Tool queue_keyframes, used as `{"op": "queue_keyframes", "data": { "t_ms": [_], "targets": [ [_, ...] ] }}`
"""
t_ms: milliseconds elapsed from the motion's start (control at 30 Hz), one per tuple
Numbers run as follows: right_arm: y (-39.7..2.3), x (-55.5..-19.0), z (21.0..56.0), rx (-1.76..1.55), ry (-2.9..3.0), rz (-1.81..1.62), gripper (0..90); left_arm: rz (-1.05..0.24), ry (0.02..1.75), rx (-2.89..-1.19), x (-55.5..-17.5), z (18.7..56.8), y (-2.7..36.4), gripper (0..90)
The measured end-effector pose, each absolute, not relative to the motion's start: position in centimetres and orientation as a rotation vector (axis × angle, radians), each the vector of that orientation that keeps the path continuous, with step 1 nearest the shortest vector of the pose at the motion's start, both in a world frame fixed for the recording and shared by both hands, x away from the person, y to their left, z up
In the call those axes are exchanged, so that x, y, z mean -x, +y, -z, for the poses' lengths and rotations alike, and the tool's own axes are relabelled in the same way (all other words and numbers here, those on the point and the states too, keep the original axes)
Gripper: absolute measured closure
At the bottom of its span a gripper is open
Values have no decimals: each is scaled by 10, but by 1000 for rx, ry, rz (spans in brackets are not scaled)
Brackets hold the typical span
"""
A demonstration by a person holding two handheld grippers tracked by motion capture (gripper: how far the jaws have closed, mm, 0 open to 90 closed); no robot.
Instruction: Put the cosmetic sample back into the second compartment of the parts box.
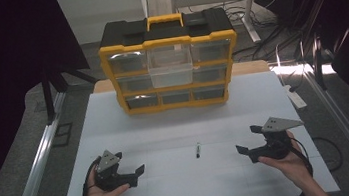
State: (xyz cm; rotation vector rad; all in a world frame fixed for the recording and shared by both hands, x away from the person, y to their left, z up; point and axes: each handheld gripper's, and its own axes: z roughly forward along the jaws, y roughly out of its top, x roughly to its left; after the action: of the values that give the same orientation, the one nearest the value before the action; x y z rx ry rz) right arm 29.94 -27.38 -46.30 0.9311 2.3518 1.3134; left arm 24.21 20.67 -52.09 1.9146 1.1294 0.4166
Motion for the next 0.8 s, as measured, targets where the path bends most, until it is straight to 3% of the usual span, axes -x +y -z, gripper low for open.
{"op": "queue_keyframes", "data": {
  "t_ms": [800],
  "targets": [
    [-226,-323,449,-819,2471,-1247,78,-415,1118,-1928,-243,522,206,37]
  ]
}}
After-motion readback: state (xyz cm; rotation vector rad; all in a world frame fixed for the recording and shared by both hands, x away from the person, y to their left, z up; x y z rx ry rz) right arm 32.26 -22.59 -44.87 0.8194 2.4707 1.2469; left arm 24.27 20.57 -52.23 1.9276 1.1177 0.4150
